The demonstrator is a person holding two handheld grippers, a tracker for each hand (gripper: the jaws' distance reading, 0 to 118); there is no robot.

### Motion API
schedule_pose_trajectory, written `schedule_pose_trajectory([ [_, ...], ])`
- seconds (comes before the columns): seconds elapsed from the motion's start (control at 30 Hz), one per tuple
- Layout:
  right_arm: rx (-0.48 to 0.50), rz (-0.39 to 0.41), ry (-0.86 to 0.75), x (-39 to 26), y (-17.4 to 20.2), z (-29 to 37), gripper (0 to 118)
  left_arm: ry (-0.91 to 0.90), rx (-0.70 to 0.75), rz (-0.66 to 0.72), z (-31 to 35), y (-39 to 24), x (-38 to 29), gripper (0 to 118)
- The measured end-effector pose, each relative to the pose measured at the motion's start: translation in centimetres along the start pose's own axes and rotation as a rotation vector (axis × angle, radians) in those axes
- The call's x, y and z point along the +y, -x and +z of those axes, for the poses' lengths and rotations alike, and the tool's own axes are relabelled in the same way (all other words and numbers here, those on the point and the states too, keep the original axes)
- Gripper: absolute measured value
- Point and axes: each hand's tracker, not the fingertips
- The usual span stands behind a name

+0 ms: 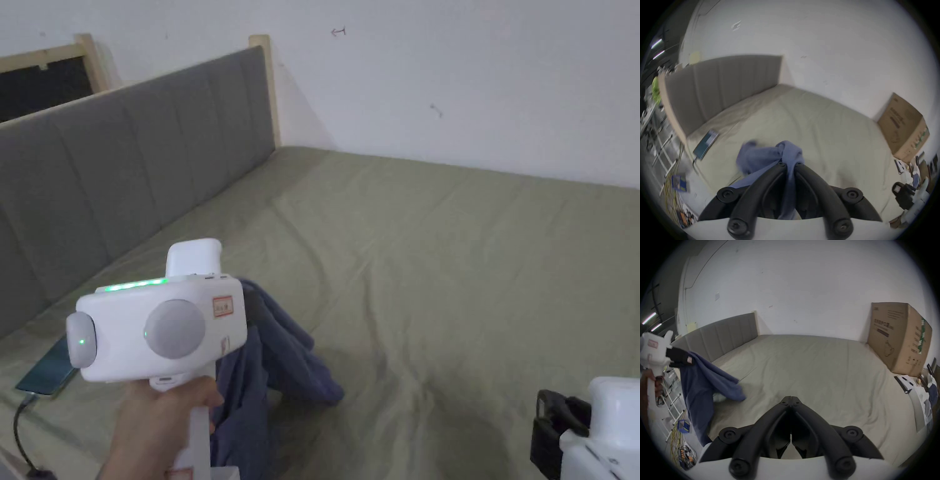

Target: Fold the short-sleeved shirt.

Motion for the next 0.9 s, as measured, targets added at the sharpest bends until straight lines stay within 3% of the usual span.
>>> schedule_pose_trajectory([
  [0.13,-0.091,-0.025,-0.065,0.8,-3.8,3.3,0,-0.090,-0.091,-0.137,2.7,-6.9,2.8,1],
  [0.27,-0.187,-0.091,-0.114,1.1,-8.2,6.8,0,-0.166,-0.296,-0.196,6.2,-14.0,4.3,1],
  [0.4,-0.302,-0.162,-0.146,0.7,-12.4,10.1,0,-0.225,-0.420,-0.372,8.7,-22.2,3.5,1],
  [0.5,-0.364,-0.229,-0.160,-0.1,-15.1,12.0,0,-0.148,-0.601,-0.381,8.1,-27.6,1.0,1],
  [0.6,-0.407,-0.275,-0.145,-1.4,-17.2,13.2,0,-0.040,-0.663,-0.455,5.7,-32.7,-4.3,1],
  [0.77,-0.445,-0.280,-0.080,-3.4,-19.0,13.3,0,0.366,-0.763,-0.508,-1.1,-38.4,-17.8,1],
  [0.9,-0.445,-0.292,-0.034,-4.4,-20.0,12.5,0,0.555,-0.807,-0.517,-2.8,-38.6,-25.3,1],
])
